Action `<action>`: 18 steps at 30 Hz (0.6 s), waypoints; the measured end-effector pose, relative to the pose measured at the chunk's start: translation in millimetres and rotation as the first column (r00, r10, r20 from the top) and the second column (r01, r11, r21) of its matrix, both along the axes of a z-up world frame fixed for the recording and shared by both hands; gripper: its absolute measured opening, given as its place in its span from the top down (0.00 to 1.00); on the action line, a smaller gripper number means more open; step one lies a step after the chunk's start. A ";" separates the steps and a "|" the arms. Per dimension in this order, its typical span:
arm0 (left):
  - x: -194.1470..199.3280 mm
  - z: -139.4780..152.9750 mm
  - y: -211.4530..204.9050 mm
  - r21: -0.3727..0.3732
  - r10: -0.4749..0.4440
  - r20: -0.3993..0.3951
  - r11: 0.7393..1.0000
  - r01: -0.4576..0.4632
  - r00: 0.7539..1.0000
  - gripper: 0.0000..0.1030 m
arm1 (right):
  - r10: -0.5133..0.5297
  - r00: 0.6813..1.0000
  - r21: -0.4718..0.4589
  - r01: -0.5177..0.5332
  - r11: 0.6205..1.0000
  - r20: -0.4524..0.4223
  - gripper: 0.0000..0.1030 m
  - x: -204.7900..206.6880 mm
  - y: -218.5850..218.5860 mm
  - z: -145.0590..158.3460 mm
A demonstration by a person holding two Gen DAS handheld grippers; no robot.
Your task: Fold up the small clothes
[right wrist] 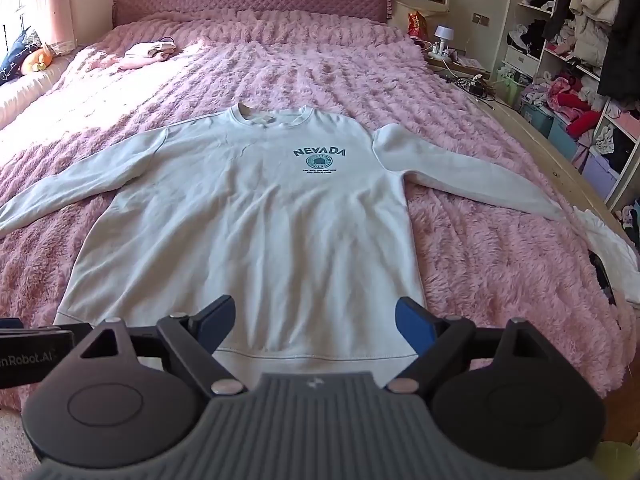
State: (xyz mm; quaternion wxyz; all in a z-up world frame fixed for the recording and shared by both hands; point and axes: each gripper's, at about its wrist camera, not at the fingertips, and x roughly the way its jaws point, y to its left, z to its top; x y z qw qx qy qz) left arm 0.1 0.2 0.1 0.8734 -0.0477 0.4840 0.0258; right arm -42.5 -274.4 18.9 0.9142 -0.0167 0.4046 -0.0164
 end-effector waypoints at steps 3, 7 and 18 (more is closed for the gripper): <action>-1.1 0.6 -1.2 0.004 0.001 0.001 1.000 -0.001 1.000 0.07 | 0.001 1.000 -0.001 -0.001 1.000 0.001 0.19 0.1 0.4 0.8; -0.9 0.6 -1.6 0.005 0.003 -0.001 1.000 -0.003 1.000 0.07 | 0.003 1.000 -0.003 -0.003 1.000 0.001 0.19 0.0 0.6 1.4; 1.4 -3.1 -3.2 0.005 0.001 -0.001 1.000 -0.001 1.000 0.07 | 0.004 1.000 -0.007 -0.004 1.000 -0.004 0.19 1.7 1.1 -0.1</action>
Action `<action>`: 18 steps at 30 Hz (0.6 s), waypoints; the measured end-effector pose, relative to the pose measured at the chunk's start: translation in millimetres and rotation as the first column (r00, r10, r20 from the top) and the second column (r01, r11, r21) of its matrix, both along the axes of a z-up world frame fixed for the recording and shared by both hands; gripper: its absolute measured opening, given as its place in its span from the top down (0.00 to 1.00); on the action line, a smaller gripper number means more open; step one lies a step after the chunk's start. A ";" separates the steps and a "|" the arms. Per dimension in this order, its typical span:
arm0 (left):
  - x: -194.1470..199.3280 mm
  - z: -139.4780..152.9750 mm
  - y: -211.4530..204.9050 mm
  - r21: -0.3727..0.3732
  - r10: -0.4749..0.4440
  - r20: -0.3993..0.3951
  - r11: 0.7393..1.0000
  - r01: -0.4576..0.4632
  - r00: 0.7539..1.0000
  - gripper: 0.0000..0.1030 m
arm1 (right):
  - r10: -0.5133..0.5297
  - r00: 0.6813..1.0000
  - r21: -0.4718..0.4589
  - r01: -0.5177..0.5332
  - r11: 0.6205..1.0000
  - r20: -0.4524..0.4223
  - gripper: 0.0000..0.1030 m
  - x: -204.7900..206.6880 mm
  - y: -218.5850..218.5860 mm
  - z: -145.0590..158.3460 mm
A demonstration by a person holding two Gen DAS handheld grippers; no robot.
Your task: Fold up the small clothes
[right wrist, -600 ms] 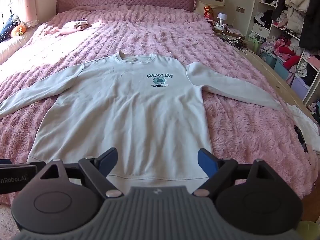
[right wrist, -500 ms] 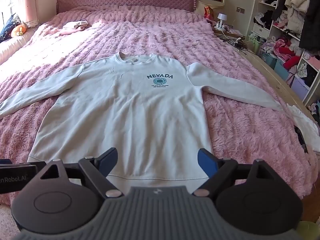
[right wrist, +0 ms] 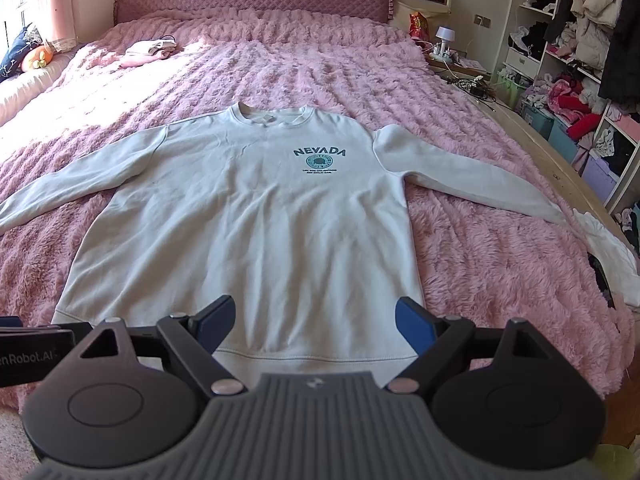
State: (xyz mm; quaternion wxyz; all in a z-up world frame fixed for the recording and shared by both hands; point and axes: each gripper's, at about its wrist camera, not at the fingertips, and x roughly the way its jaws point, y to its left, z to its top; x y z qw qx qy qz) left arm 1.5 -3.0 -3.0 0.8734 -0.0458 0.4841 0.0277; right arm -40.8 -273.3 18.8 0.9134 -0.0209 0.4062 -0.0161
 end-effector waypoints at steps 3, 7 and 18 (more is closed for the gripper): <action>0.6 -0.1 0.8 0.000 0.000 -0.003 1.000 0.000 1.000 0.07 | -0.001 1.000 -0.001 0.001 1.000 -0.001 0.19 0.0 0.1 0.0; -0.9 0.2 1.1 0.001 -0.001 -0.003 1.000 0.001 1.000 0.07 | -0.001 1.000 -0.001 0.001 1.000 -0.002 0.19 0.8 -0.7 -0.9; 2.2 -2.0 4.3 -0.016 -0.005 0.023 1.000 0.005 1.000 0.07 | 0.003 1.000 -0.003 -0.003 1.000 -0.006 0.19 2.2 -0.3 -2.5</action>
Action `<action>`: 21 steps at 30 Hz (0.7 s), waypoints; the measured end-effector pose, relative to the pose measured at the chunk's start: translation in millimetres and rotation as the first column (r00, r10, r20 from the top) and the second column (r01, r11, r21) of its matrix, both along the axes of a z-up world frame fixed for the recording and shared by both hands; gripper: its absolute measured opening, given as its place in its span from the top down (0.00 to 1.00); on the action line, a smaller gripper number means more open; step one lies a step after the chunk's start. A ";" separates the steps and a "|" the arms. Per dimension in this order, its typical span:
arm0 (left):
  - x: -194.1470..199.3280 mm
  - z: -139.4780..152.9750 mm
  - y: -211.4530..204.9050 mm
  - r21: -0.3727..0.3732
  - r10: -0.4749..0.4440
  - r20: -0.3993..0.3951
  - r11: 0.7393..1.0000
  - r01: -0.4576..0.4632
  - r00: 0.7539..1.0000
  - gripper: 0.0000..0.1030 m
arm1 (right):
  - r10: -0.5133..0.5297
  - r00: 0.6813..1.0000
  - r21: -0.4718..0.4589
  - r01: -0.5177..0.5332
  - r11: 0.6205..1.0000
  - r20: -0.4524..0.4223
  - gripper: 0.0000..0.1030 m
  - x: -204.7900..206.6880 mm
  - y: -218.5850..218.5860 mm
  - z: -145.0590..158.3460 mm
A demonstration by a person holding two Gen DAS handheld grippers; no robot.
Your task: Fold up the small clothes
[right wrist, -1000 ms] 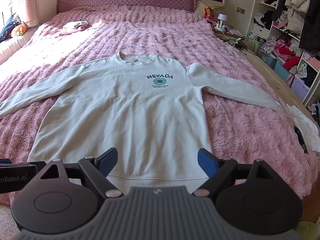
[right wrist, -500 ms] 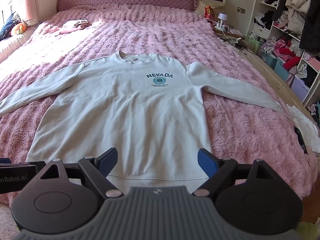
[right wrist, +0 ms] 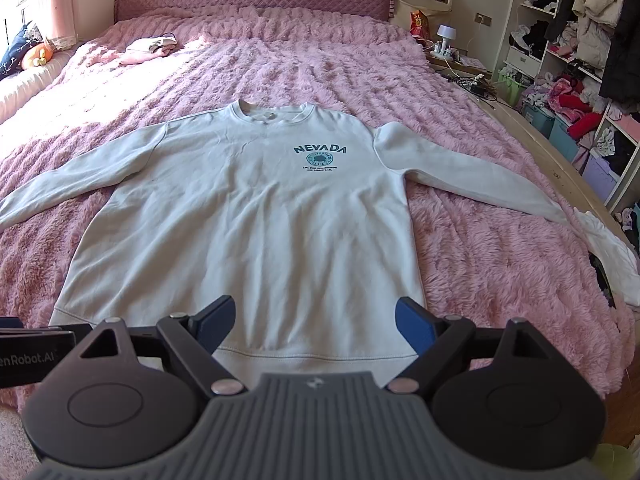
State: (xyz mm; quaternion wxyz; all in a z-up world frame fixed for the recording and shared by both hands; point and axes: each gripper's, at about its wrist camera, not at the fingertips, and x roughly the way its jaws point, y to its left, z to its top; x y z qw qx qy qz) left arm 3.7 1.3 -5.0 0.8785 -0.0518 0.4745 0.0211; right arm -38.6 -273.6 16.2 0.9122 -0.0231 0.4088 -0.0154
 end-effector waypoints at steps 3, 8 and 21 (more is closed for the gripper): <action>0.5 -0.9 -0.2 0.000 0.000 0.000 1.000 0.000 1.000 0.07 | 0.001 1.000 0.000 -0.001 1.000 -0.001 0.19 0.3 0.4 -0.7; 0.7 -2.2 0.7 -0.020 0.002 0.019 1.000 -0.001 1.000 0.07 | 0.000 1.000 0.000 0.000 1.000 -0.010 0.19 2.2 -0.2 -4.8; 10.0 -8.6 6.1 0.013 0.012 0.007 1.000 -0.013 1.000 0.07 | -0.004 1.000 -0.025 0.004 1.000 -0.001 0.19 10.3 -2.2 -11.3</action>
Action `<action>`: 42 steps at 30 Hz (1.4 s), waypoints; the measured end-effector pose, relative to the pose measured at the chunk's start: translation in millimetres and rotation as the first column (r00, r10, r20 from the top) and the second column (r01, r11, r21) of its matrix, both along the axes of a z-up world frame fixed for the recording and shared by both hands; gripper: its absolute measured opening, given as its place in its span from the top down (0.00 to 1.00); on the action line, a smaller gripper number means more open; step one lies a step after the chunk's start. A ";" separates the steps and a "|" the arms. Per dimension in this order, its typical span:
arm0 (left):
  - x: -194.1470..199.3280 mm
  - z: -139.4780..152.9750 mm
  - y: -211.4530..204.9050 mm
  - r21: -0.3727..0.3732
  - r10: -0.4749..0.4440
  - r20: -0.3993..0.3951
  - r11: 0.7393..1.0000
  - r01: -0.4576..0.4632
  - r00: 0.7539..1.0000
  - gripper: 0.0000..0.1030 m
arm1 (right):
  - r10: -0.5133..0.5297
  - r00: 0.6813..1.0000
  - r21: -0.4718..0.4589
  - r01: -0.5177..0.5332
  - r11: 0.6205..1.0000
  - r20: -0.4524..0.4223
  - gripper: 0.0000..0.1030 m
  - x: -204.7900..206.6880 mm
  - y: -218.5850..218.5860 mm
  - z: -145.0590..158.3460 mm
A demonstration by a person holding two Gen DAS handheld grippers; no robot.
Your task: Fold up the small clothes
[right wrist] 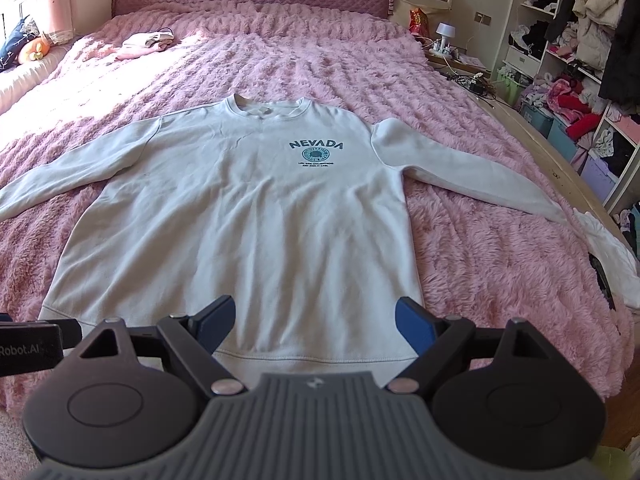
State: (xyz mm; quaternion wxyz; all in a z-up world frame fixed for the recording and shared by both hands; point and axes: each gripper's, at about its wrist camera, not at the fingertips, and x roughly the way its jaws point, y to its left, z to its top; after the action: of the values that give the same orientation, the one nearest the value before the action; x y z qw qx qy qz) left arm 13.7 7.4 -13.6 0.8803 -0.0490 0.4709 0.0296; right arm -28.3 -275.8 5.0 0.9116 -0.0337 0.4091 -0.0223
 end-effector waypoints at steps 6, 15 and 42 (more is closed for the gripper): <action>13.6 -2.1 -5.0 -0.028 -0.039 -0.003 0.999 0.039 0.999 0.08 | -0.023 1.000 0.014 0.023 1.000 0.012 0.19 11.2 -14.6 -5.1; 66.8 -1.4 -49.7 -0.107 -0.203 0.057 0.972 0.208 0.978 0.08 | -0.149 0.972 0.135 0.126 0.983 0.180 0.19 33.5 -87.6 -13.4; 283.9 -91.2 -283.9 -0.370 -0.525 0.118 0.765 0.528 0.843 0.09 | -0.821 0.547 0.545 0.643 0.538 0.166 0.41 189.7 -482.5 -150.4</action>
State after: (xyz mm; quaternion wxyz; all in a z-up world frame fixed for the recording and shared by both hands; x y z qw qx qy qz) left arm 297.6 -276.5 -104.8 0.8273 -0.0885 0.4586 -0.3123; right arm 161.4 -758.3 -145.4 0.8590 0.3484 0.1803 -0.3290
